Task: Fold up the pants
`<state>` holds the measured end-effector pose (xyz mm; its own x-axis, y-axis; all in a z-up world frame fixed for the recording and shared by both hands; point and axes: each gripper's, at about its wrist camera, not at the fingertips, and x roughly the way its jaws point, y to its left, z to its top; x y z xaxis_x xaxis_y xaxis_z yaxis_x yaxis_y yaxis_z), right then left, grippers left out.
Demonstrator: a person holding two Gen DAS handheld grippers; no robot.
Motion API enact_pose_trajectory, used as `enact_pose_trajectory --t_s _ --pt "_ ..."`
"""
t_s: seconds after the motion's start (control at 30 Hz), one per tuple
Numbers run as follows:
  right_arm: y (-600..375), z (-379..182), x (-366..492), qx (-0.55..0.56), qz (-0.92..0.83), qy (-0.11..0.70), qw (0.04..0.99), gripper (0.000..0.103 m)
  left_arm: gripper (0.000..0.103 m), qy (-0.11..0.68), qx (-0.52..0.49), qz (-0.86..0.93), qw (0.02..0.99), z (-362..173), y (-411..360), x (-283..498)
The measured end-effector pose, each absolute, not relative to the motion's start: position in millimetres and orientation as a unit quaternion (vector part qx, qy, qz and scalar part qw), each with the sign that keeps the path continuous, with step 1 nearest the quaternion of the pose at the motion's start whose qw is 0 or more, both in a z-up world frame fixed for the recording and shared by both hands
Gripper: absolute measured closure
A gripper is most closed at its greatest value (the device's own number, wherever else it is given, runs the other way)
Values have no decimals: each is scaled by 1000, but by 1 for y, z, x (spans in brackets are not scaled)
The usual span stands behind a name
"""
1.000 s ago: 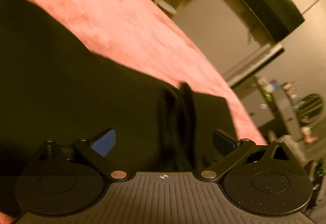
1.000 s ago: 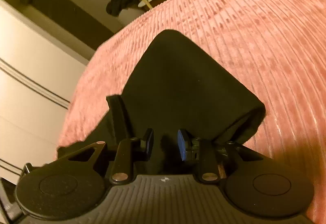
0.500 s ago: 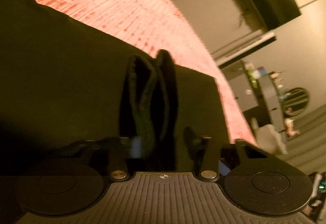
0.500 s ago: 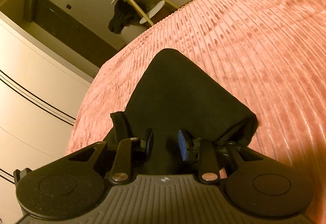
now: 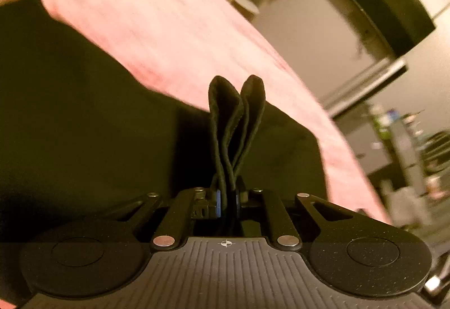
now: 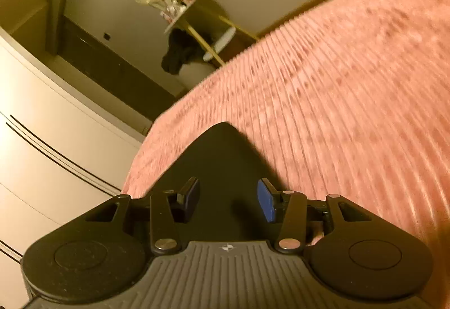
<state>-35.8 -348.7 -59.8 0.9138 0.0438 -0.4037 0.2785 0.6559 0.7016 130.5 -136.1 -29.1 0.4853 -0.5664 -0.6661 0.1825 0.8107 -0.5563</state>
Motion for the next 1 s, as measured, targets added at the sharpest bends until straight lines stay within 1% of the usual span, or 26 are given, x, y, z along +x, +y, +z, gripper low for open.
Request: enact_pose_trajectory --t_s 0.1,0.2,0.27,0.3,0.33,0.4,0.47,0.53,0.63,0.7,0.8,0.9,0.97,1.0 --pt "-339 -61 -23 384 -53 227 893 60 92 479 -191 -174 839 -37 -115 121" --pt "-328 -60 -11 351 -45 253 900 65 90 480 -253 -179 821 -43 -97 118" --pt "-325 -61 -6 339 -50 267 901 66 83 477 -263 -175 820 -44 -95 119" --pt "-325 -62 -4 337 -54 273 899 66 73 477 -258 -170 823 -46 -97 120" --pt "-327 -63 -4 338 -60 277 897 66 69 479 -257 -171 822 -49 -98 122" --pt "-325 -66 0 329 -76 293 895 66 66 482 -262 -171 818 -54 -102 125" --pt "-322 -68 6 313 -87 311 893 72 72 480 -259 -172 821 -56 -103 127" --pt "-318 -70 10 300 -89 320 894 72 81 478 -248 -166 826 -51 -102 124" --pt "-320 -72 7 312 -83 314 893 72 88 471 -241 -169 832 -51 -97 116" --pt "-323 -70 0 328 -77 299 893 72 88 464 -227 -169 839 -46 -105 113" --pt "-326 -61 -14 338 -74 255 903 72 89 458 -207 -168 848 -42 -110 112" --pt "-323 -56 -20 331 -68 233 912 73 89 459 -208 -166 847 -43 -100 113" --pt "-320 -52 -21 321 -59 223 919 87 89 462 -213 -166 845 -43 -97 113" --pt "-317 -49 -22 315 -52 216 923 87 89 463 -214 -165 844 -43 -98 113"
